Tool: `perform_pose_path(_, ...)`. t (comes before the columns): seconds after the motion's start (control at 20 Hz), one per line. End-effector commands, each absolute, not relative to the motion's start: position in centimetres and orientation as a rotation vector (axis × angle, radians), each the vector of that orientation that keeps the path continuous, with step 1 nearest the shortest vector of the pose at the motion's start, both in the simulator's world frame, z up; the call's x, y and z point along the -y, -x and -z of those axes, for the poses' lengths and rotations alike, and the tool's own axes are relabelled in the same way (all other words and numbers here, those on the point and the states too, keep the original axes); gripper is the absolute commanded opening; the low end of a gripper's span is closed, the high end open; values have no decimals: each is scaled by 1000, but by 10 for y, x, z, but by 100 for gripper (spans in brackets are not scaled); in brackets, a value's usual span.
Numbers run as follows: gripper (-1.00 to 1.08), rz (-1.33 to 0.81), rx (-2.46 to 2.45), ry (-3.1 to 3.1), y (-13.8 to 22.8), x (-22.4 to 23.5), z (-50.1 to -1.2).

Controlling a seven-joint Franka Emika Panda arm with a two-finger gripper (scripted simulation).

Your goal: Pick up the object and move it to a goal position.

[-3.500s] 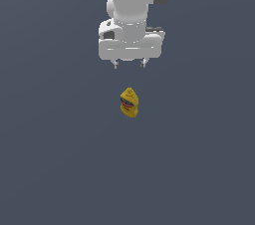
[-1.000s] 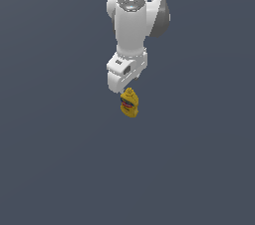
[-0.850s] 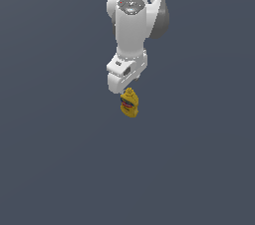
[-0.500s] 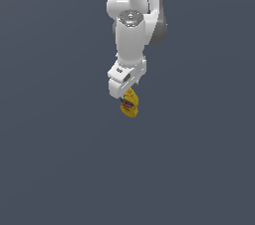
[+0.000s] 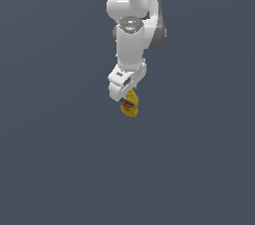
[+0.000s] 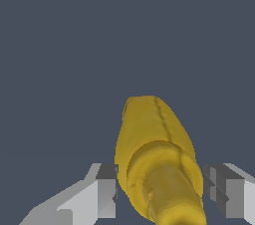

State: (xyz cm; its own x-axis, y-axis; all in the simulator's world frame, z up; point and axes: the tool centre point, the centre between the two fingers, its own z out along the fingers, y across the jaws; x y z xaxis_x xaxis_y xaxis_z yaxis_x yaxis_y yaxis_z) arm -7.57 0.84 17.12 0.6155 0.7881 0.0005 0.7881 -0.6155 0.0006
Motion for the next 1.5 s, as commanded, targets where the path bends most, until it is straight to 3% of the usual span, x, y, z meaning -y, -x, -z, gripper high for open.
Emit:
perform_pose_path(0.0,-100,0,-1378,-2823,76,-9,-170)
perform_pose_path(0.7,-100,-2,-1378,-2823,65,3,-177)
perform_pose_path(1.45,-100,-1,-1379,-2822,-2,75,-209)
